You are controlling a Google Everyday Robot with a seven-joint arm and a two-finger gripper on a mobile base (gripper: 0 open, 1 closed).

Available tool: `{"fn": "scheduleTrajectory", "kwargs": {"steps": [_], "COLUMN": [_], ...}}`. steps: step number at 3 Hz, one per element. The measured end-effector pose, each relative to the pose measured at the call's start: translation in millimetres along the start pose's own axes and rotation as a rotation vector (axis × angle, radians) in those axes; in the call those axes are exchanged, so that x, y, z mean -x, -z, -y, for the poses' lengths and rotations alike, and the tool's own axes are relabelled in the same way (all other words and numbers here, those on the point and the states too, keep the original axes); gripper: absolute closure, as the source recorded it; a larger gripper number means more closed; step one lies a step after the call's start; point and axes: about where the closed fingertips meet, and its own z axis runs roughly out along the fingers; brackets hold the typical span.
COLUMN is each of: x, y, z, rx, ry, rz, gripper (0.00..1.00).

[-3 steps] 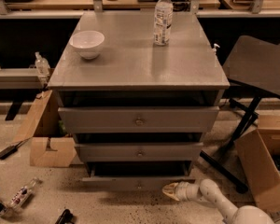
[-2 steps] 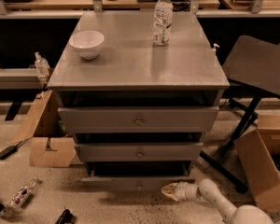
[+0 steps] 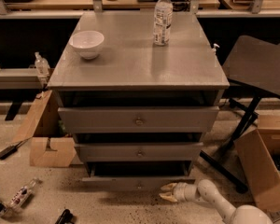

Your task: Close bottom drawer

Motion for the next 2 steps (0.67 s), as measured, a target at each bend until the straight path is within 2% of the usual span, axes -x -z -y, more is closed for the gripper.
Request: {"fn": "scheduleTrajectory", "kwargs": {"steps": [1,2], "x": [1.2,1.2], "y": [-3.6,-3.6], "z": [-3.8,-3.8], "rx": [0.006,0.006], "ry": [-0.001,-0.001], "rz": [0.002,0.002], "gripper": [0.0,0.0]}}
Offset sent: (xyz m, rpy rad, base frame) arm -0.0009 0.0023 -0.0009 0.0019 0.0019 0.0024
